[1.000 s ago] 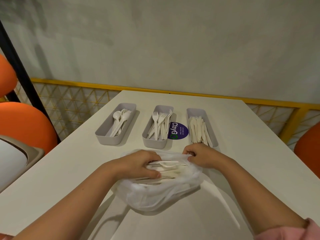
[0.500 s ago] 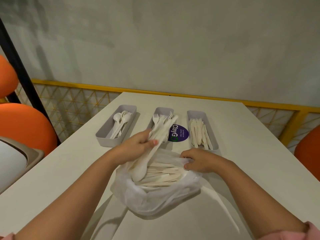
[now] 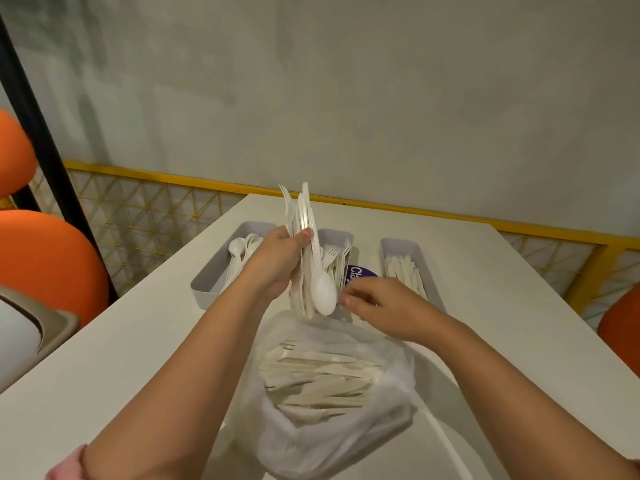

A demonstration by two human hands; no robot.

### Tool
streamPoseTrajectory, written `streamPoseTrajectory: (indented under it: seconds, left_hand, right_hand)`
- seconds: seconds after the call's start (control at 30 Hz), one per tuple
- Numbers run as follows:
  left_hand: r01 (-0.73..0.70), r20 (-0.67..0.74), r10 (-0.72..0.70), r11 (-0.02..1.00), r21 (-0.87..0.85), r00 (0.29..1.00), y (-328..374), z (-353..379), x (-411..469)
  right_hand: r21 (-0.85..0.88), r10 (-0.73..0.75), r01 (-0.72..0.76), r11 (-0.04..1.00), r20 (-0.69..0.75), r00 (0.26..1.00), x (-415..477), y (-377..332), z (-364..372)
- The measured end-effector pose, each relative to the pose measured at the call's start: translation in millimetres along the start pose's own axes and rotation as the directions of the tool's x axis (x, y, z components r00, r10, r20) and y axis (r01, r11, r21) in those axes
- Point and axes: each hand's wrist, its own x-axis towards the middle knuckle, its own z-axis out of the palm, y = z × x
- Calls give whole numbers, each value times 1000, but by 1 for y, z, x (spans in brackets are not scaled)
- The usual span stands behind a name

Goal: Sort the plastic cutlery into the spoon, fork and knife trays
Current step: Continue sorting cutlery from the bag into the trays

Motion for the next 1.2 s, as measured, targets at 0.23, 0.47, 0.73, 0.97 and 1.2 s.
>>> streamPoseTrajectory:
  seconds: [0.23,0.47,0.73,0.97,1.2]
  left_hand:
    - [-20,-118,12,998,-67,993,0,-7,22]
    - [-49,-176,35,996,-73,984,1,-30,38]
    - [-108,-279,60,981,-162,958,10,-77,54]
    - [-154,-214,113,970,-190,970,22,-110,54]
    - [-152,-48,146,978,-147,988,19,-119,52]
  right_hand:
    - [540,119,-31,841,-130,984,29,-34,14]
    - [566,167,-95,819,-76,983,53,-49,20]
    - [657,175,-8,754,-190,966,71,-40,3]
    - [798,268,8,602,-212,940,114,-33,-1]
    - [728,241,-92,679,-103,965,169,-44,22]
